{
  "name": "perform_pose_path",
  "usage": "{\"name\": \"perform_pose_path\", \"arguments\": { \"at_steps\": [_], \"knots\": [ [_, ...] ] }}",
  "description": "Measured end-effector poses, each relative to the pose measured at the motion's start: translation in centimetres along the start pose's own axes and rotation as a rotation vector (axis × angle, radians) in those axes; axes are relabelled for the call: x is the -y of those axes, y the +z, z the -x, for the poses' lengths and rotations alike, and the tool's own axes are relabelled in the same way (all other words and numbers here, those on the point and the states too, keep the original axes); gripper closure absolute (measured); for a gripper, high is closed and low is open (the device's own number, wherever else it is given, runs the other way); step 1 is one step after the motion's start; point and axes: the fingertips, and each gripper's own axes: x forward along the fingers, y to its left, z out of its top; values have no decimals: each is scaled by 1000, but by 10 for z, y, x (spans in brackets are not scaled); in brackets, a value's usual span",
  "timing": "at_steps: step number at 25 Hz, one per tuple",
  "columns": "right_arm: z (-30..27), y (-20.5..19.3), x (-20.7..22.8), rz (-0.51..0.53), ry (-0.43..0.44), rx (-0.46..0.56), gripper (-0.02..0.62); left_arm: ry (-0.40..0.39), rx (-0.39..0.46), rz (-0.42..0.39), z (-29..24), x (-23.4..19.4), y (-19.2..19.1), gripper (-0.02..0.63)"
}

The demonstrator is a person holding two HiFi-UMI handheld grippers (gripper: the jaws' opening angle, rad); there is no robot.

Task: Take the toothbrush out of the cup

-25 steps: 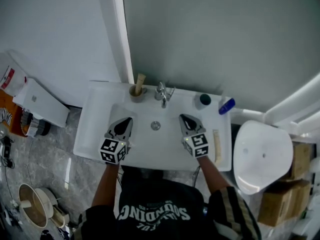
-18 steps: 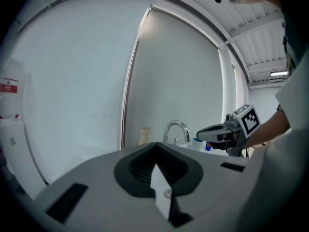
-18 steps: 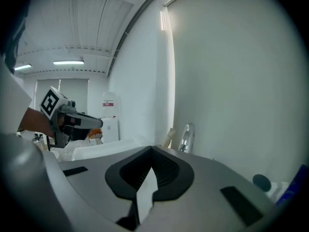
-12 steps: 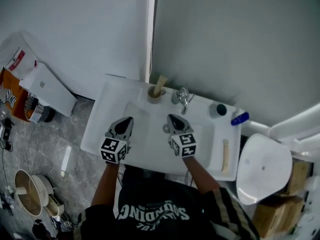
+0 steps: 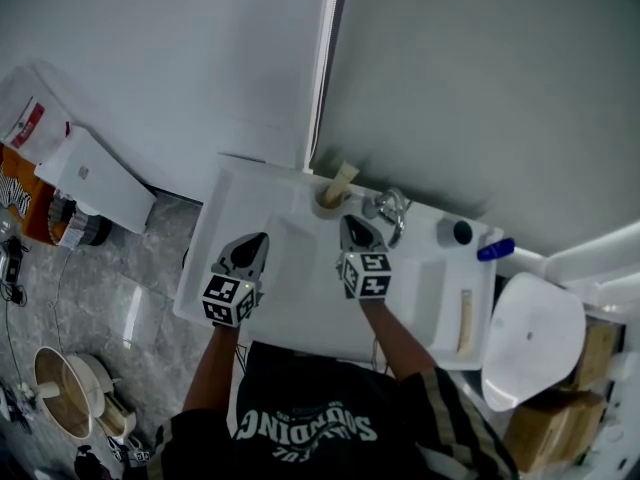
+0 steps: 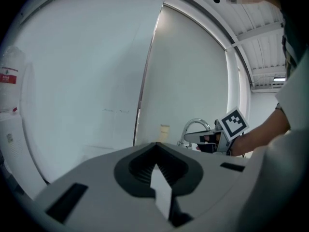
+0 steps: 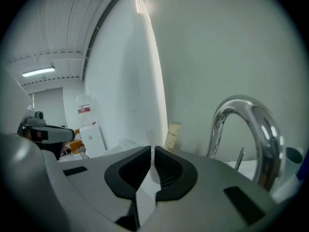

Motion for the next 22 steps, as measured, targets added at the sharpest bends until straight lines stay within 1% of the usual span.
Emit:
{"name": "perform_pose_path", "arguments": {
  "at_steps": [1, 3, 4, 6, 10, 13, 18, 22],
  "knots": [
    [-9, -1, 3, -12, -18, -9, 588, -1, -3, 3, -1, -6, -1, 607],
    [-30, -2, 10, -43, -53, -37, 492, -3, -12, 10, -3, -17, -3, 607],
    [-41, -4, 14, -56, -67, -52, 469, -3, -17, 16, -3, -22, -5, 607],
    [-61, -7, 20, -69, -87, -83, 449, -2, -25, 28, -4, -32, -9, 607],
    [-95, -17, 33, -102, -120, -146, 443, 8, -47, 51, -4, -51, -20, 607],
    [-111, -25, 44, -129, -152, -170, 443, 19, -57, 63, -1, -64, -25, 607],
    [-123, -29, 51, -83, -182, -201, 449, 40, -68, 80, 6, -82, -31, 607],
    [-122, -28, 53, -36, -186, -203, 491, 42, -72, 85, 7, -86, -34, 607]
  ]
}}
